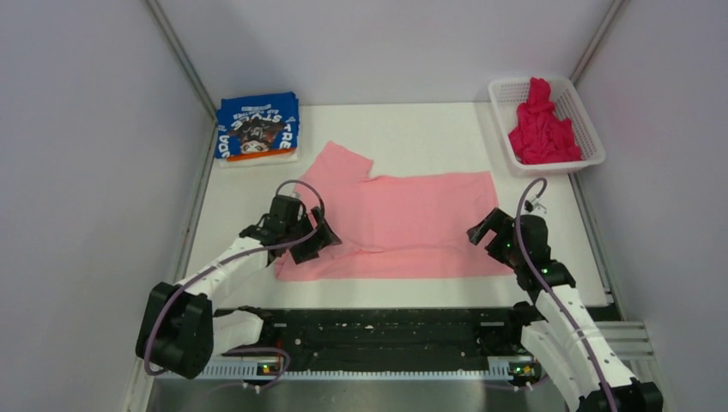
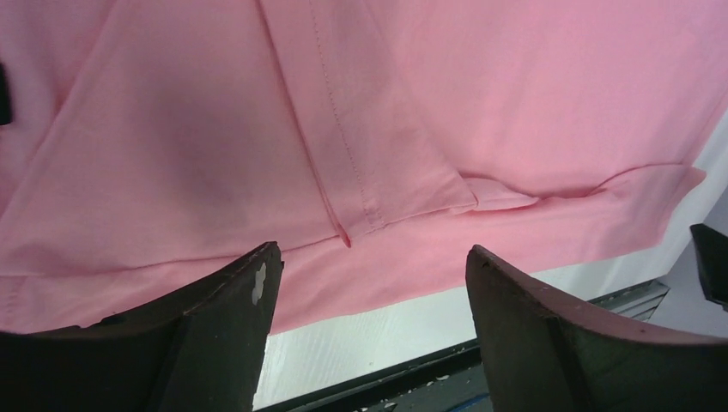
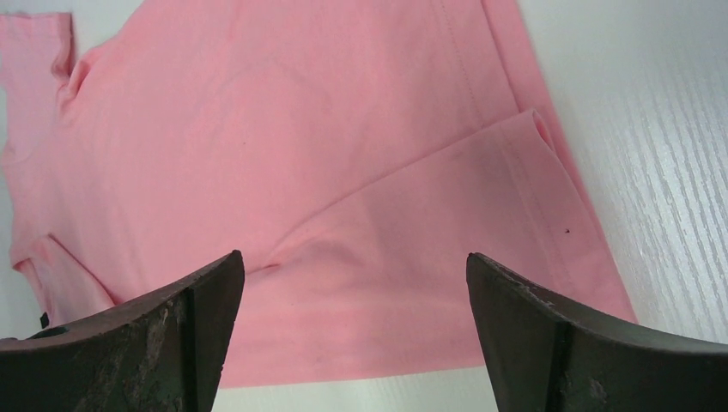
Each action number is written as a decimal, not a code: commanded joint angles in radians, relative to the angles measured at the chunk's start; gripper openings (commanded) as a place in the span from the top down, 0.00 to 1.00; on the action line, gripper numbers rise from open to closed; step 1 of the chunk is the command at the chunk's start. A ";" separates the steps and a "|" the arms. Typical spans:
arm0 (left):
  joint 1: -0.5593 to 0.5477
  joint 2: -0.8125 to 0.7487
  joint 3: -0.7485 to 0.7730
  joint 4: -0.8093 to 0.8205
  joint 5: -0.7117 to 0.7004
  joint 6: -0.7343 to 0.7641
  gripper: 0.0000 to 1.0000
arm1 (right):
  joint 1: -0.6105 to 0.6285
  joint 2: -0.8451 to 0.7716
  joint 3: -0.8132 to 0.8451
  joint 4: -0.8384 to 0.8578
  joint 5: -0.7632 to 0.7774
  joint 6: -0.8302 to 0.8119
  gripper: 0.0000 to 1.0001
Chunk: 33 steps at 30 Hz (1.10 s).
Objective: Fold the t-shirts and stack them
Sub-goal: Fold the flattened tshirt in 1/3 of the way
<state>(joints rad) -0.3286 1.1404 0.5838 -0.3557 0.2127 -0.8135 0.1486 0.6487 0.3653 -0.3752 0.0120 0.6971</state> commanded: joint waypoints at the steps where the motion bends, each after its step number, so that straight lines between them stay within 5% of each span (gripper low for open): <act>1: -0.032 0.074 0.018 0.083 0.027 -0.014 0.20 | 0.005 0.022 0.000 0.064 -0.006 -0.029 0.01; 20: -0.089 0.248 0.063 0.140 0.017 -0.019 0.50 | 0.006 0.034 -0.008 0.055 -0.015 -0.040 0.01; 29: -0.093 0.270 0.110 0.150 -0.009 -0.013 0.79 | 0.006 0.031 -0.005 0.044 -0.015 -0.043 0.01; 32: -0.093 0.291 0.131 0.146 -0.021 -0.004 1.00 | 0.006 0.029 -0.002 0.039 0.011 -0.047 0.01; 33: -0.093 0.301 0.138 0.143 -0.021 0.003 1.00 | 0.005 0.028 -0.001 0.037 0.012 -0.047 0.01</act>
<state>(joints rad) -0.4179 1.4170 0.6704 -0.2371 0.2115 -0.8345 0.1486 0.6937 0.3534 -0.3443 -0.0036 0.6708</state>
